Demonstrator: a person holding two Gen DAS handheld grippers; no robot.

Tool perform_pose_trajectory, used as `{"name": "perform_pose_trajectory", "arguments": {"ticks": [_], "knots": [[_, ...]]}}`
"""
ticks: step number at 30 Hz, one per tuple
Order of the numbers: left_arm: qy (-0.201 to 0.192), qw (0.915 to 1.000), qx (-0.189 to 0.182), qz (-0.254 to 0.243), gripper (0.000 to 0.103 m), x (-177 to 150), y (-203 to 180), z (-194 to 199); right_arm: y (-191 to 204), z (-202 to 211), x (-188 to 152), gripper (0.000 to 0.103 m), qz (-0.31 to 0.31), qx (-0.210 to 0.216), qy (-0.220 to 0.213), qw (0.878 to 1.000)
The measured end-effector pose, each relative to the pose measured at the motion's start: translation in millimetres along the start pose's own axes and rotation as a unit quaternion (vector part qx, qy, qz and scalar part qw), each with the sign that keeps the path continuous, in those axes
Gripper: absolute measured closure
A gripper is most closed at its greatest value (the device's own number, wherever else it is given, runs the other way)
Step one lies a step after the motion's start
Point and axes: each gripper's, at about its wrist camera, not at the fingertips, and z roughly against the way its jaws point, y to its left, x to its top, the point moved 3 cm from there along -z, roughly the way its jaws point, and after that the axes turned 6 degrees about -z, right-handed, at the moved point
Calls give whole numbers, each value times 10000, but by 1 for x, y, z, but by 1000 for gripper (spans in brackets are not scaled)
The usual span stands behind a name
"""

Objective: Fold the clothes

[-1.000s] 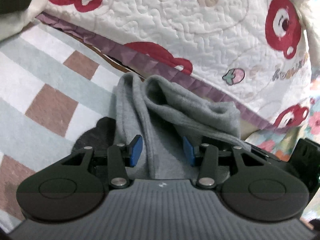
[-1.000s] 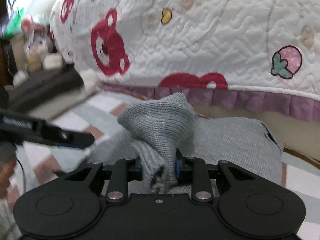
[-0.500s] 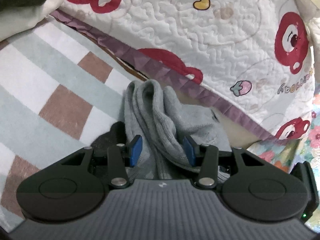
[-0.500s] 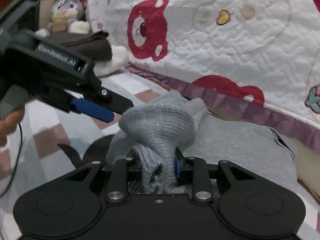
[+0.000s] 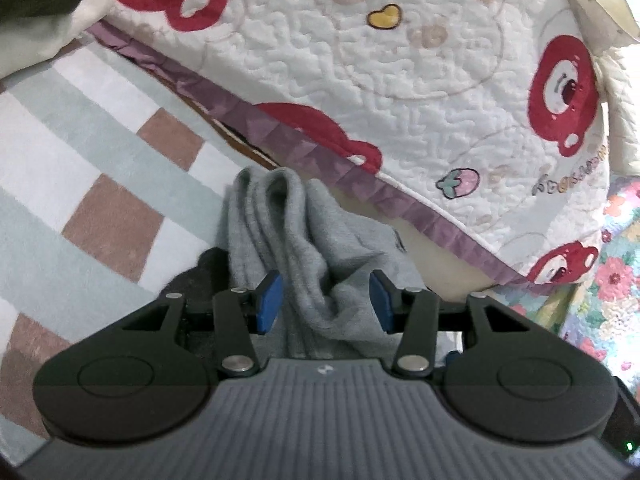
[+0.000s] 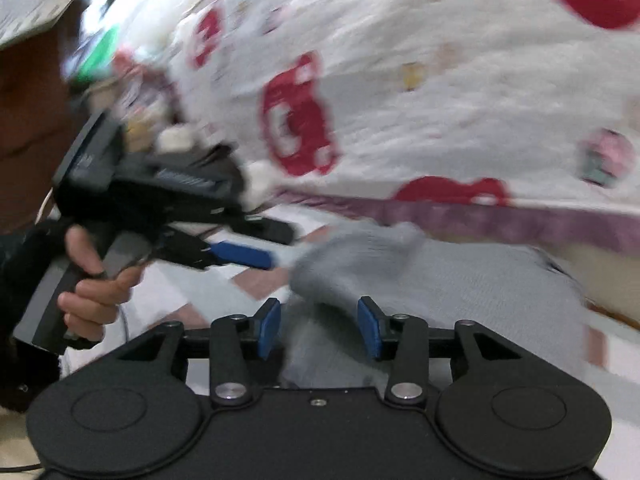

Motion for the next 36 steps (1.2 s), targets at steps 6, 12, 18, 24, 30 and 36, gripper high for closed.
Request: {"name": "perform_pose_trajectory", "arguments": {"ticks": [6,12,18,24,30,36], "knots": [[88,9988,-68,-478,51,-4,-27,-9,-79,35,-12,55,-694,-1110,119,9913],[248,9930,220,-1133,39,-13,-49,-38,-128,37,-25,47,-2032,-852,254,9751],[192,9888,637,-1333,81,-25,-43,-41,-143,15,-33,44,-2629,-622,430,9619],[399,9756,1174,-1812,82,-37,-54,-30,-147,2,-17,41,-2678,-473,218,9621],[521,9787,1299,-1502,81,-42,-36,-23,-138,-30,-14,22,-2155,-768,314,9730],[352,9826,1155,-1411,73,-24,-56,-9,-121,-31,-22,21,-1486,-1008,361,9831]]}}
